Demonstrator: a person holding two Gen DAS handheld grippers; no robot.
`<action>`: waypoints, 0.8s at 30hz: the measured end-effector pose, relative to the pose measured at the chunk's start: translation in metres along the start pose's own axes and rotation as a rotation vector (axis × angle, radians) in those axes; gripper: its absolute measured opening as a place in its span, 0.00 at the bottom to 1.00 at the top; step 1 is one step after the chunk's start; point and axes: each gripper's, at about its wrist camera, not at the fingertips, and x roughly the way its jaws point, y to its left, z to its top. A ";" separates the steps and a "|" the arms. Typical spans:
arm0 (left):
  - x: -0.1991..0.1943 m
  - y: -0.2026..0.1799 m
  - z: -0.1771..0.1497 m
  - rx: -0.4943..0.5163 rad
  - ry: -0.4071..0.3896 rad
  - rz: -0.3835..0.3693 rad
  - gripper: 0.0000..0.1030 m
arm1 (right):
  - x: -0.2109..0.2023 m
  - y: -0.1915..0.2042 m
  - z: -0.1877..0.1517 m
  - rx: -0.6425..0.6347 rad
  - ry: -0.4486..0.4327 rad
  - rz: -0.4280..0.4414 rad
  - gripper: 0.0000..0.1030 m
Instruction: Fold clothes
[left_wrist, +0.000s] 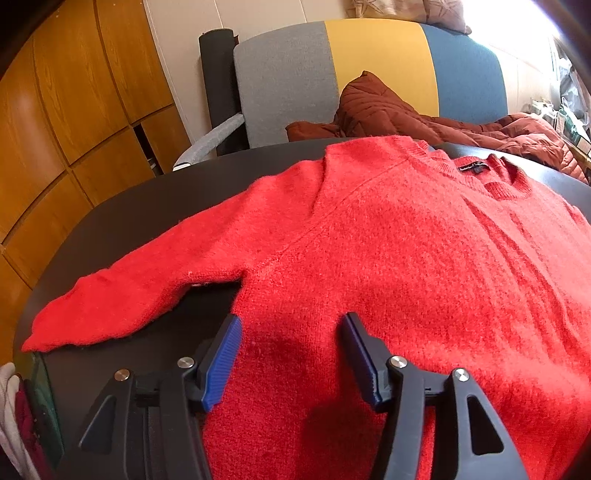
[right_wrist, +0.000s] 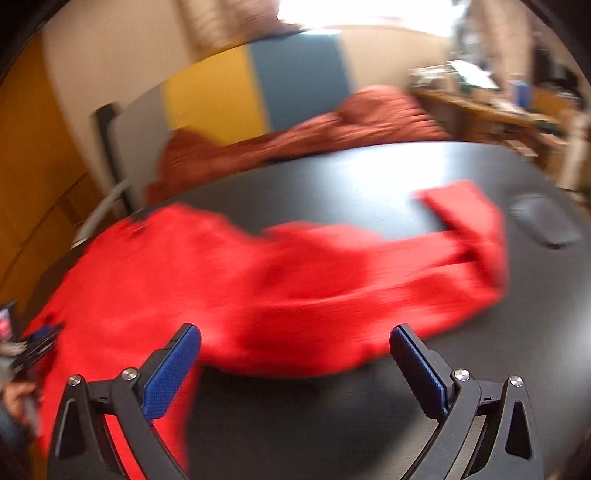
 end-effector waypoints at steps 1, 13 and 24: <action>0.000 0.000 0.000 0.000 0.000 0.001 0.57 | -0.002 -0.016 0.004 0.016 -0.007 -0.050 1.00; 0.002 0.001 0.000 -0.011 0.004 -0.003 0.59 | 0.064 -0.074 0.080 -0.078 0.086 -0.330 1.00; 0.005 0.006 0.000 -0.045 0.014 0.002 0.70 | 0.121 -0.108 0.110 -0.076 0.201 -0.409 0.91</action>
